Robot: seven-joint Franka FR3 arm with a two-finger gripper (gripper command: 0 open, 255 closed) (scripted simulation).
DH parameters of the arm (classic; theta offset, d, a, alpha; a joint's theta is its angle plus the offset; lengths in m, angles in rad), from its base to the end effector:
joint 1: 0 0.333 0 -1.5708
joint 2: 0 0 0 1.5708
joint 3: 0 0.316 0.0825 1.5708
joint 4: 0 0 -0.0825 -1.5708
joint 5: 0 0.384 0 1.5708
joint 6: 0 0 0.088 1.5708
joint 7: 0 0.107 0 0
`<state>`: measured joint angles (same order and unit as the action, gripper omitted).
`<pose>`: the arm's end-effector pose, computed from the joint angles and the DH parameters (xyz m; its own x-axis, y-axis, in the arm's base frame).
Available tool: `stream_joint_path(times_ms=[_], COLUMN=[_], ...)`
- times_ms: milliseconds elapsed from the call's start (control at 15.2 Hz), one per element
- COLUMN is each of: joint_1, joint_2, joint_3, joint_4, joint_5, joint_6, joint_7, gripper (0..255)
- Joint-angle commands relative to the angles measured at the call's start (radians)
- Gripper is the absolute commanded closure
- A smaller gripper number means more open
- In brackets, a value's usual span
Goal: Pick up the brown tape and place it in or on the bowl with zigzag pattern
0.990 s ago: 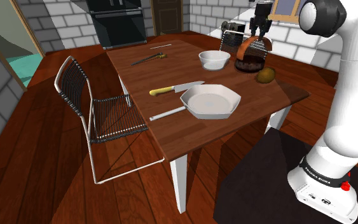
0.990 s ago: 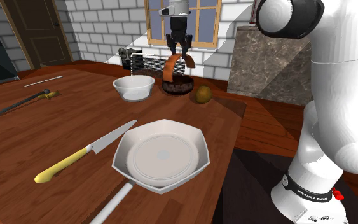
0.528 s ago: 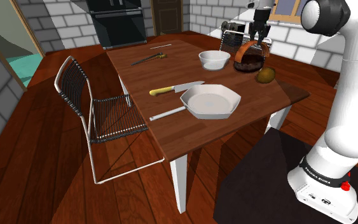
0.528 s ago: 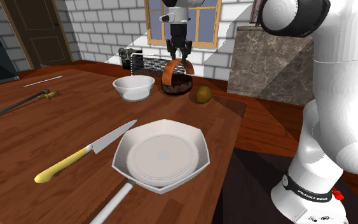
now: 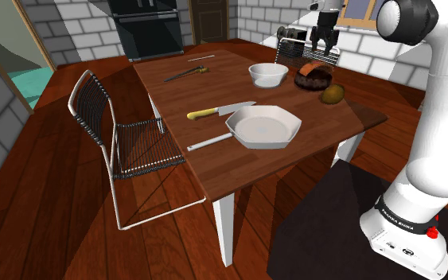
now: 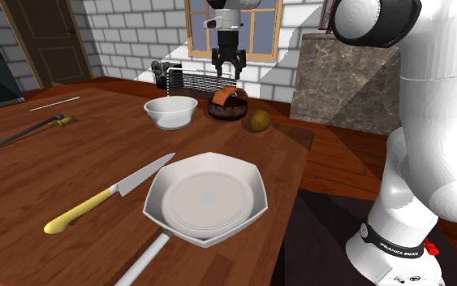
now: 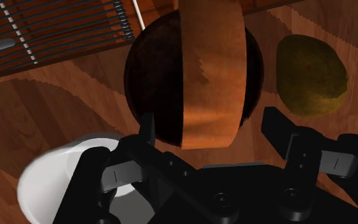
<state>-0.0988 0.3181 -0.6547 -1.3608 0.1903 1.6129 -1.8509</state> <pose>0.5173 -0.3737 0.5692 0.4415 0.8972 -0.0007 0.8972 -0.4415 -0.0029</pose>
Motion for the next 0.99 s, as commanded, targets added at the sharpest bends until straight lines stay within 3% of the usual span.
stream_joint_path(times_ms=[0, 132, 396, 924], joint_1=[0.0, 0.0, -0.048, -0.049], joint_2=[0.0, 0.0, 0.053, 0.053], joint_3=[0.0, 0.0, 0.0, 0.0], joint_4=[0.0, 0.0, 0.203, 0.203], joint_5=[0.0, 0.0, 0.032, 0.032], joint_6=[0.0, 0.0, -0.156, -0.156], joint_7=[0.0, 0.0, -0.006, -0.006], gripper=[0, 0, 0, 0])
